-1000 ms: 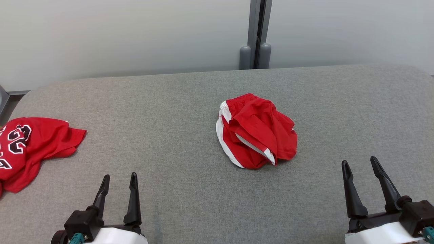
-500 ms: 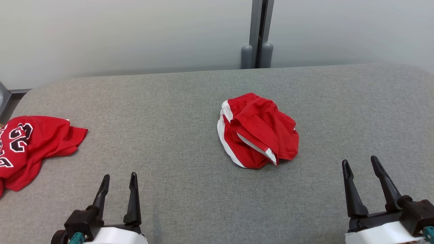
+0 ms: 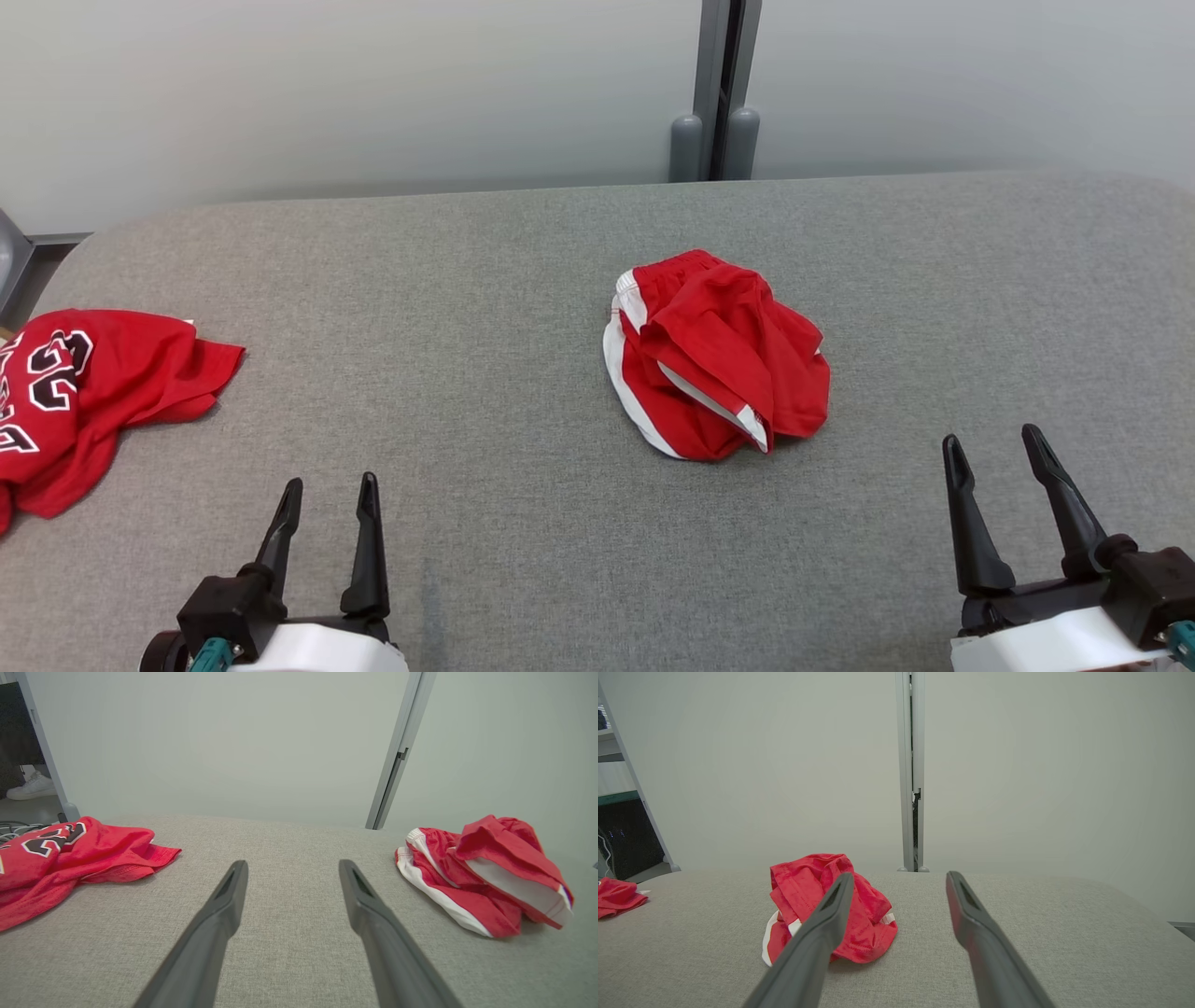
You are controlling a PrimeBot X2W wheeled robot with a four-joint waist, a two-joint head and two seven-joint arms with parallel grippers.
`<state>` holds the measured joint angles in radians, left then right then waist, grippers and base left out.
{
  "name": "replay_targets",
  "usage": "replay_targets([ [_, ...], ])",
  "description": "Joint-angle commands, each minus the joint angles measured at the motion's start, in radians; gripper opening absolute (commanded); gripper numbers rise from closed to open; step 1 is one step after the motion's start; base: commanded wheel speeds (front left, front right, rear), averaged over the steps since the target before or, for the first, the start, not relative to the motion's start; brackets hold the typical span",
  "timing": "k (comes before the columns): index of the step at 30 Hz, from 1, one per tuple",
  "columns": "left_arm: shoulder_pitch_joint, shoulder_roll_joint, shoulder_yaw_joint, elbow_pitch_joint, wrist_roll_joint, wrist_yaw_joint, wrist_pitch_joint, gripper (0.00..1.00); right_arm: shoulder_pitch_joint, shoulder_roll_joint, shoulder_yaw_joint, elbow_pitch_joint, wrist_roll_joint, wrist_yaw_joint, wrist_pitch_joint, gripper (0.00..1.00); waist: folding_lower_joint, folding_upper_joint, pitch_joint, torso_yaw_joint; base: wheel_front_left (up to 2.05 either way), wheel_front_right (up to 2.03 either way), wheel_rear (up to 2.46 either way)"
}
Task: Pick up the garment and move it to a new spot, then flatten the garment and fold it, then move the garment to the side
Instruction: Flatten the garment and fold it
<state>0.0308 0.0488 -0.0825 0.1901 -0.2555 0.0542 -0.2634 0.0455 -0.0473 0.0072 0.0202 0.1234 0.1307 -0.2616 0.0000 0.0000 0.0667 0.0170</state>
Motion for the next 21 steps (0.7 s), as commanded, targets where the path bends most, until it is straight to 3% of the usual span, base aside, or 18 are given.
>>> replay_targets([
  [1,-0.021,0.003,0.001,-0.002,0.006,0.0,-0.002,1.0,-0.011,-0.006,-0.003,0.0,-0.001,0.0,-0.005,1.0,0.0,0.0,0.004,0.002,0.0,0.0,0.0],
  [10,-0.051,0.003,-0.029,-0.031,0.007,-0.003,-0.002,1.0,-0.105,-0.005,0.075,0.07,-0.06,0.0,-0.005,1.0,0.0,0.0,0.064,0.031,0.0,0.0,0.0],
  [16,-0.068,0.003,-0.06,-0.05,-0.001,0.0,-0.002,1.0,-0.216,-0.006,0.164,0.267,-0.146,0.0,-0.005,1.0,0.0,0.0,0.104,0.073,0.0,0.0,0.0],
  [21,-0.074,0.003,-0.086,-0.059,-0.015,0.01,-0.002,1.0,-0.317,-0.006,0.173,0.441,-0.19,0.0,-0.003,1.0,0.0,0.0,0.121,0.113,0.0,0.0,0.0],
])
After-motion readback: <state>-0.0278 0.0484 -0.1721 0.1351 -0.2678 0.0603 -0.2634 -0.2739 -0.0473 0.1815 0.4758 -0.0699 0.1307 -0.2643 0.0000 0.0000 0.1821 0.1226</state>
